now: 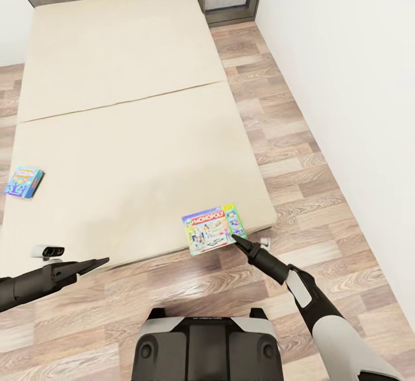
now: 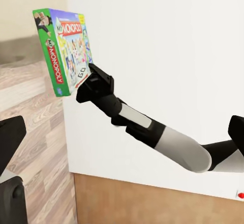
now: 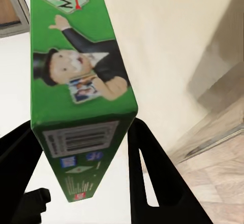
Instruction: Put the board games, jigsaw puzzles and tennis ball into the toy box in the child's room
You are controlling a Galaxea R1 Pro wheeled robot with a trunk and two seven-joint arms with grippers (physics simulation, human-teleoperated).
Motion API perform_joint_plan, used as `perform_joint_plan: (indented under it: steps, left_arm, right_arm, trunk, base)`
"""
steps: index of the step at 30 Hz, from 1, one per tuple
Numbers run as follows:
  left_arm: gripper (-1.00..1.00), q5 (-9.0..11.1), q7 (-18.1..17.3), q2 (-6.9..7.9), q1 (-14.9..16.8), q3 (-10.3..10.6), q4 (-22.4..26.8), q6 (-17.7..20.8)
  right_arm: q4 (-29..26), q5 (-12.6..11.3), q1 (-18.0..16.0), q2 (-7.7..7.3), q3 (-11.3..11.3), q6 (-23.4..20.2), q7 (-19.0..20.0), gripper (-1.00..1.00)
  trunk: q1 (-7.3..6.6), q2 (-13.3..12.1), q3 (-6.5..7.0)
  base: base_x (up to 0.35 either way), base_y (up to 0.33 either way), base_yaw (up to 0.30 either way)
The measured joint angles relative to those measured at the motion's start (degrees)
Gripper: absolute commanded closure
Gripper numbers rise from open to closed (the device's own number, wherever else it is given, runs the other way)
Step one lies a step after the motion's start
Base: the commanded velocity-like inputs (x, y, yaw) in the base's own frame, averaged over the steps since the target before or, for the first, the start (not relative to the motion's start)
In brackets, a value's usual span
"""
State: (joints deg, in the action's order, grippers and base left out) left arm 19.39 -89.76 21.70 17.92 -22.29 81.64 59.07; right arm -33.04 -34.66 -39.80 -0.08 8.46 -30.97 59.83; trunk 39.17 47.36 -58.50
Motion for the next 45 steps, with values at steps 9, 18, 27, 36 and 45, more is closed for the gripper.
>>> perform_joint_plan:
  steps: [9, 18, 27, 36, 45]
  left_arm:
    - [-1.00, 0.0, 0.0, 0.06, 0.0, -1.1, 0.0, -0.1]
    - [-1.00, 0.0, 0.0, 0.00, 0.0, -1.3, 0.0, -0.1]
    - [-1.00, 0.0, 0.0, -0.06, 0.0, -1.5, 0.0, -0.1]
    - [-1.00, 0.0, 0.0, -0.07, 0.0, -1.5, 0.0, -0.2]
    - [-1.00, 0.0, 0.0, -0.05, 0.0, -1.5, 0.0, -0.2]
  right_arm:
    - [-1.9, 0.1, 0.0, 0.05, -2.9, -0.1, 0.3, 1.00]
    - [-2.0, 0.0, 0.1, 0.13, -2.9, 0.5, 0.8, 1.00]
    - [-1.8, 0.0, 0.1, 0.14, -2.8, 0.7, 2.1, 1.00]
    - [-1.8, -0.2, 0.1, 0.06, -2.6, 0.7, 2.8, 1.00]
    - [-1.9, -0.2, 0.2, 0.05, -2.6, 1.0, 3.2, 1.00]
  trunk:
    - [-1.98, -3.6, 1.62]
    - [-3.96, -7.2, 3.23]
    - [-5.94, -10.8, 4.85]
    - [-7.92, -14.5, 6.47]
    - [-9.90, -18.1, 8.09]
  base:
    - [0.000, 0.000, 0.000]
    - [0.000, 0.000, 0.000]
    - [0.000, 0.000, 0.000]
    - [0.000, 0.000, 0.000]
    - [0.000, 0.000, 0.000]
